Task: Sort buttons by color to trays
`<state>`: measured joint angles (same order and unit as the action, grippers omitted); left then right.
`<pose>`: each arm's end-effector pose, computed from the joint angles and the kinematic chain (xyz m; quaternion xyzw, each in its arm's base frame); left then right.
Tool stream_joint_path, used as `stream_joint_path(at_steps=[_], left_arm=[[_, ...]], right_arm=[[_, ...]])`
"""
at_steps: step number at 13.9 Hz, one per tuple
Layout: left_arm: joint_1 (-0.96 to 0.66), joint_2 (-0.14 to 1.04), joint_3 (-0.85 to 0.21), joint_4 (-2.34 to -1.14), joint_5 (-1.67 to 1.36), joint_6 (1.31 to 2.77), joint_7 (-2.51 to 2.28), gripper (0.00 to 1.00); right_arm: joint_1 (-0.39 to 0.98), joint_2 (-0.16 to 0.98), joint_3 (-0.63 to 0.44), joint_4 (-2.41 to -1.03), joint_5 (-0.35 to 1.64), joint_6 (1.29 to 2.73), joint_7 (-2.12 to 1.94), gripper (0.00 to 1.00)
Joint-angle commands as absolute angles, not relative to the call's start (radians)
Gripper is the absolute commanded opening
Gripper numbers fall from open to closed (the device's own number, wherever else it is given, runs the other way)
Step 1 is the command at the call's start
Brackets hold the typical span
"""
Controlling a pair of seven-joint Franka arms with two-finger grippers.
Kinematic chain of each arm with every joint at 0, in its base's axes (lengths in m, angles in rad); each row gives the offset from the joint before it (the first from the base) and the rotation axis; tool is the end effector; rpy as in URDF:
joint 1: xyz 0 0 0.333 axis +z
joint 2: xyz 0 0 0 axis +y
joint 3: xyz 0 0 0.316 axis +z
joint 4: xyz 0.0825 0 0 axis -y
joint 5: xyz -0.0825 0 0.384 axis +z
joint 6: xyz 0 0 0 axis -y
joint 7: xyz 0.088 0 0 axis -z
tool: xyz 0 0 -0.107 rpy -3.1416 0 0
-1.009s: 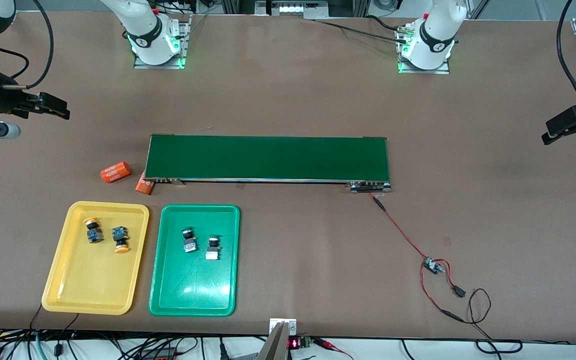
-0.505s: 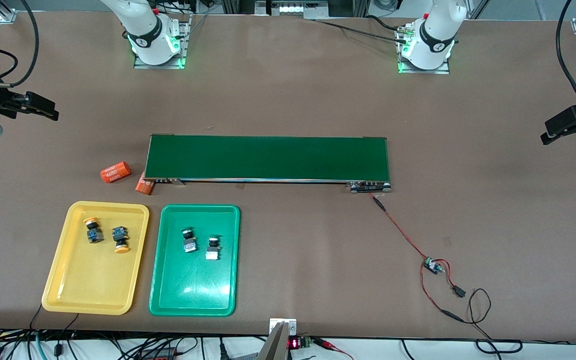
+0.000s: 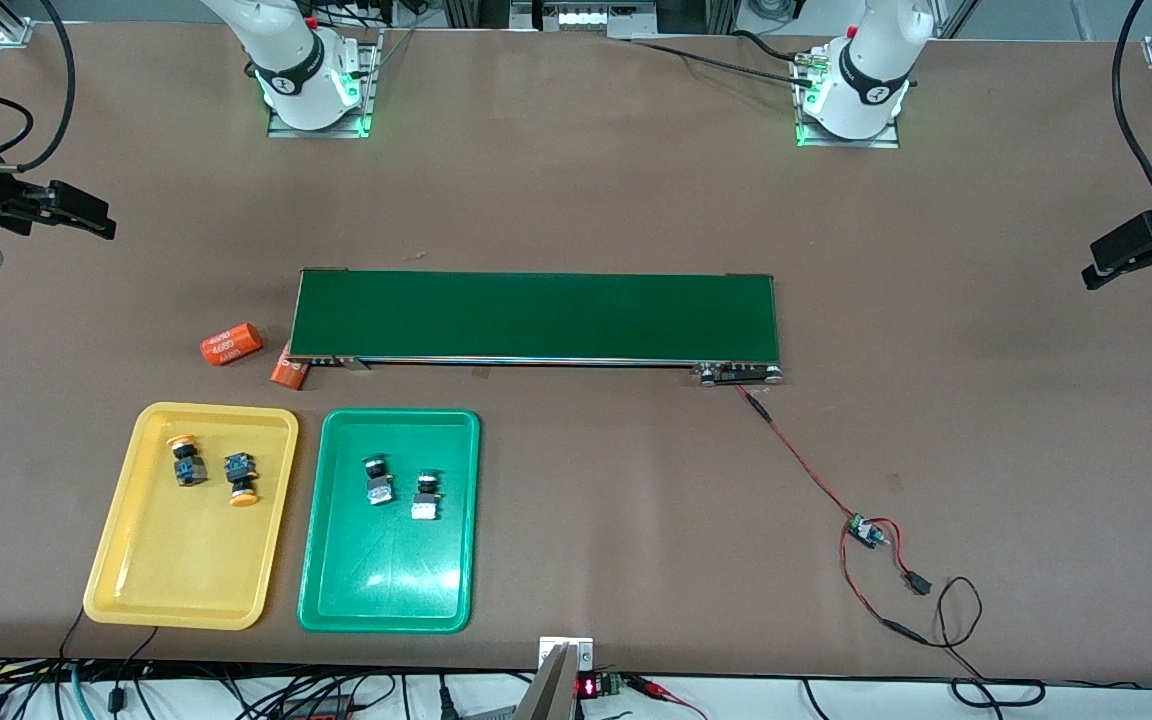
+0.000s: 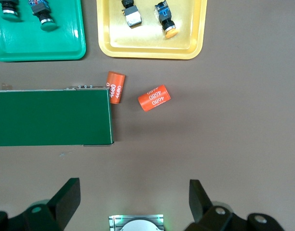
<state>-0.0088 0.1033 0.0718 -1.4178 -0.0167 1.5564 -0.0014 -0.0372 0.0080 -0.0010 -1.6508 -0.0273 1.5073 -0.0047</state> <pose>0.5848 0.0326 0.6366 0.9993 0.0317 0.0179 0.0041 0.5451 -0.0239 0.5777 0.9969 -0.0165 -0.0759 0.0120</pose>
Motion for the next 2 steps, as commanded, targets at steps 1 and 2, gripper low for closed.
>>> stream_joint_path(at_steps=[1,2], left_arm=[[-0.003,0.097,0.069,-1.420,-0.028,1.555,0.002,1.00],[-0.005,0.097,0.069,-1.419,-0.028,1.555,0.002,1.00]], right_arm=[[-0.040,0.018,0.005,-1.629,-0.018,1.505,-0.012,1.00],[-0.038,0.018,0.006,-1.629,-0.018,1.505,-0.011,1.00]])
